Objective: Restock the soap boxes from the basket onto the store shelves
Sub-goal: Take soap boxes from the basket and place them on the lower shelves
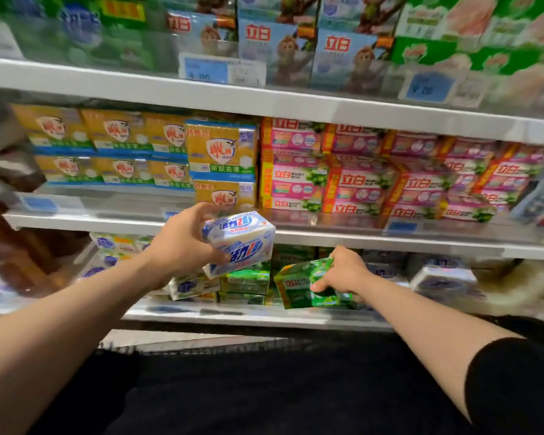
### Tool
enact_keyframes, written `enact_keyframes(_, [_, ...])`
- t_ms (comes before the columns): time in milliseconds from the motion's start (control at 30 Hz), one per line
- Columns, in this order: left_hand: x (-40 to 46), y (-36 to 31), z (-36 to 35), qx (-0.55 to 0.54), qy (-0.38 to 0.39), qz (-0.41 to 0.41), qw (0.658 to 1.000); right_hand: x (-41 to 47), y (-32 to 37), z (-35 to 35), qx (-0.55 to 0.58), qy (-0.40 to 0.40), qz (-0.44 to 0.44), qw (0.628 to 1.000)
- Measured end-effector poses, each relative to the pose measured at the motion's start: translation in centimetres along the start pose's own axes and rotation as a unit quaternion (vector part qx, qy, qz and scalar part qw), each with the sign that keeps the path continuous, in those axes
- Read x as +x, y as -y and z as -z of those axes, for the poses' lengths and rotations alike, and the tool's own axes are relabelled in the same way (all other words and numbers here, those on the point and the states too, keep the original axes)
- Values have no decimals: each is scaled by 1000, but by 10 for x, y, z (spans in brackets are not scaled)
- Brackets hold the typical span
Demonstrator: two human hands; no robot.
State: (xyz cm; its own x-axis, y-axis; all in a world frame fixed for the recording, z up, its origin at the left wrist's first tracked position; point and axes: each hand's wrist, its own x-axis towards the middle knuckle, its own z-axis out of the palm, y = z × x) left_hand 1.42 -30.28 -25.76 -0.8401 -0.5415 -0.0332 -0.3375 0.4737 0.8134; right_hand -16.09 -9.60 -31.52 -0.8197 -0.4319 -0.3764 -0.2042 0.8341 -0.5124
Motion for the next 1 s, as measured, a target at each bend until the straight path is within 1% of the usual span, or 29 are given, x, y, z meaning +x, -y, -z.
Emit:
enact_keyframes(67, [3,6,-2,12,-1,16,1000,11,-8,-14,26,-13,-12,999])
enact_keyframes(167, [6,10,-6,23,13,23,999,25,-14,-30,36,-32,-25,999])
enact_keyframes(333, [7,10,-7,-15,34,47,998,49,-12,-40,61,-66,-42,995])
enact_keyframes(500, [9,10,-5,-60,29,58,996,67,-15,-42,90,-25,-61,994])
enact_keyframes(633, [11,11,-8,-61,38,57,996,79,-21,-47,128,3,-102,987])
enact_keyframes(700, [13,13,-9,-52,42,57,996,83,-23,-49,105,7,-113,988])
enact_keyframes(900, [17,21,-11,-43,48,55,996,81,-18,-59,6,-6,-77,997])
enact_keyframes(1000, [18,20,-13,-36,57,49,997,81,-19,-58,21,16,-68,997])
